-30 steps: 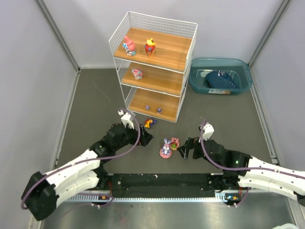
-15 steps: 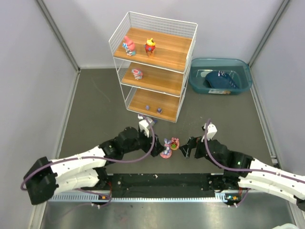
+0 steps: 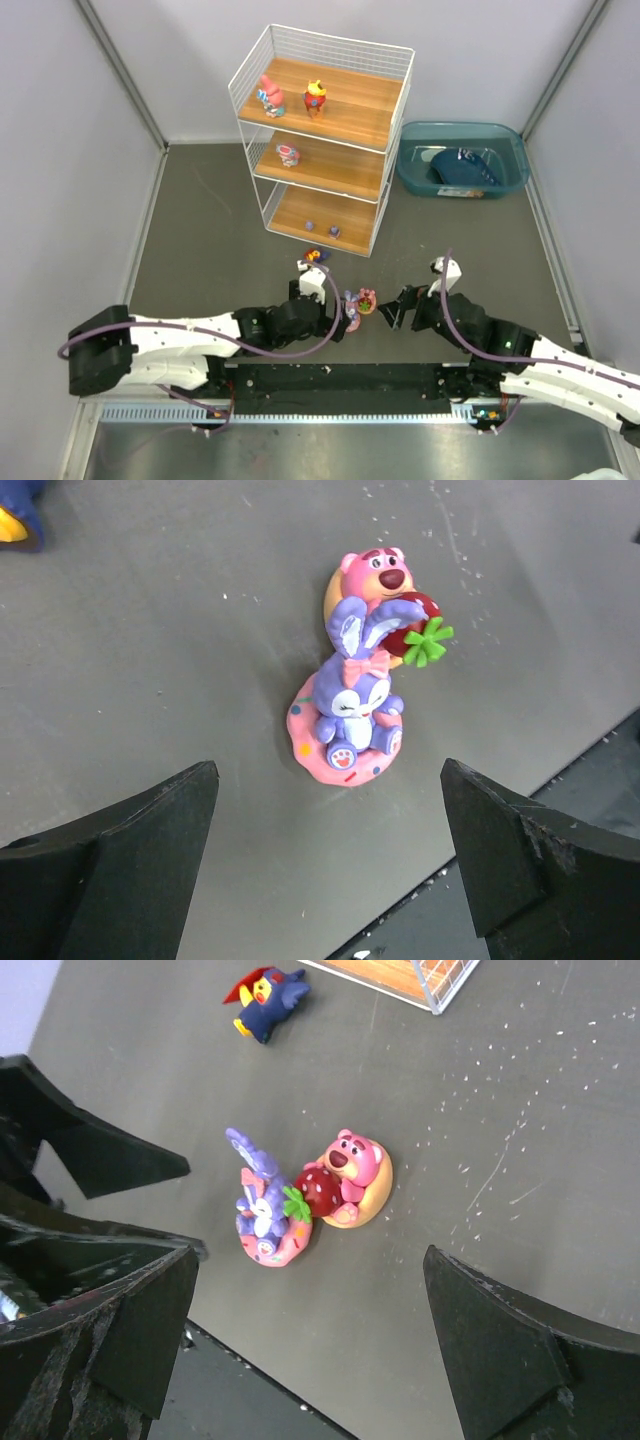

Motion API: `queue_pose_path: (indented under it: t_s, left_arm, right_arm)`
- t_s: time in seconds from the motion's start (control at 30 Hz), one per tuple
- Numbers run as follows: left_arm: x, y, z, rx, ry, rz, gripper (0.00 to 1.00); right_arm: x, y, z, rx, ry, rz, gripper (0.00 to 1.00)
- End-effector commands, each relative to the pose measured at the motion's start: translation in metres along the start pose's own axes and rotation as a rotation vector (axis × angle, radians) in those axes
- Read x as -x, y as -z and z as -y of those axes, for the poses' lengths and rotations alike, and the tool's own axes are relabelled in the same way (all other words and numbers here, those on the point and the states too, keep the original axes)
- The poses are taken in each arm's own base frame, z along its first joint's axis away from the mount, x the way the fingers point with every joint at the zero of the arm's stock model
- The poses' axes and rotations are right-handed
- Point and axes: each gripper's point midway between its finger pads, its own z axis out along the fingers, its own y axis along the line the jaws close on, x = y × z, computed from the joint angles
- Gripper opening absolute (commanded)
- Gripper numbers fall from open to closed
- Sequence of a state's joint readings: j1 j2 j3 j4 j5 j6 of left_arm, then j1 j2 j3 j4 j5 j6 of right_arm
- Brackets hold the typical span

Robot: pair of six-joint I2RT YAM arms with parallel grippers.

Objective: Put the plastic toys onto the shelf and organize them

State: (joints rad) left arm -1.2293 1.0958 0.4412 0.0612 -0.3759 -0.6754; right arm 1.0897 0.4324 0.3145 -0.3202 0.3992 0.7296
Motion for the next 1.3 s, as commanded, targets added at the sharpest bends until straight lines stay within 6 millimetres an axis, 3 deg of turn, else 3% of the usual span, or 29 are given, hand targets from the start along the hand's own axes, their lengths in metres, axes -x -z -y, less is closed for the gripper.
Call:
queue_pose_path:
  t_s: [0.0,0.13,0.37,0.5,1.27]
  left_arm:
    - [0.021,-0.009,0.01,0.07,0.029,0.073,0.99]
    - [0.017,-0.013,0.012,0.113,0.024,0.06,0.99]
    - [0.009,-0.019,0.02,0.13,0.005,0.047,0.99]
    - [0.002,-0.021,0.013,0.186,-0.027,0.024,0.99]
    - [-0.023,-0.047,0.018,0.257,-0.053,-0.034,0.99]
  right_arm:
    - [0.033,0.01,-0.01,0.021,-0.073,0.108,0.96]
    - [0.053,0.02,-0.013,0.012,-0.094,0.15,0.95]
    - [0.067,0.029,-0.014,0.009,-0.087,0.18,0.95]
    - [0.068,0.032,-0.013,0.009,-0.09,0.19,0.95]
    - [0.063,0.034,0.0,-0.037,-0.06,0.181,0.95]
